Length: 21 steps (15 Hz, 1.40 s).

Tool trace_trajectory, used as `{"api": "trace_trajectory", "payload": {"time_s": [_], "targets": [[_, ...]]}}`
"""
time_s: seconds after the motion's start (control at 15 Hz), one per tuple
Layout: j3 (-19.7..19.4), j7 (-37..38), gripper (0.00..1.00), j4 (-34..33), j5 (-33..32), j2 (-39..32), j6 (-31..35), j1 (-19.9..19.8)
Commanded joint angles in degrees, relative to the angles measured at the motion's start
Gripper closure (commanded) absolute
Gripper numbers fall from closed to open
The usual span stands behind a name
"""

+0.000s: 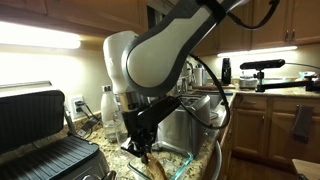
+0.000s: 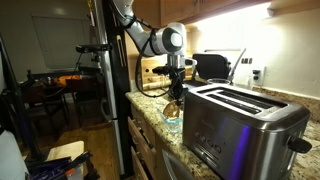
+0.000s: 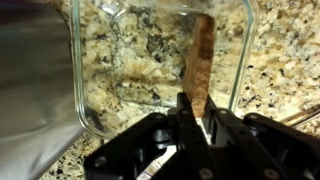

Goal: Pick up the slice of bread and put it in the toaster

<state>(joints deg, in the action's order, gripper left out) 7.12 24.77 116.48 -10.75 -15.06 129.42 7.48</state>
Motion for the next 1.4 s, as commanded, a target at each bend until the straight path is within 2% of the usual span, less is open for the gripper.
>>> {"api": "trace_trajectory", "payload": {"time_s": [0.0, 0.67, 1.33], "targets": [[-1.8, 0.4, 0.91, 1.7, -0.3, 3.3, 0.3, 1.4], [-3.8, 11.8, 0.91, 4.3, -6.2, 14.1, -0.2, 0.2], [-4.1, 28.9, 0.91, 5.0, -12.9, 20.8, -2.1, -3.3]]}}
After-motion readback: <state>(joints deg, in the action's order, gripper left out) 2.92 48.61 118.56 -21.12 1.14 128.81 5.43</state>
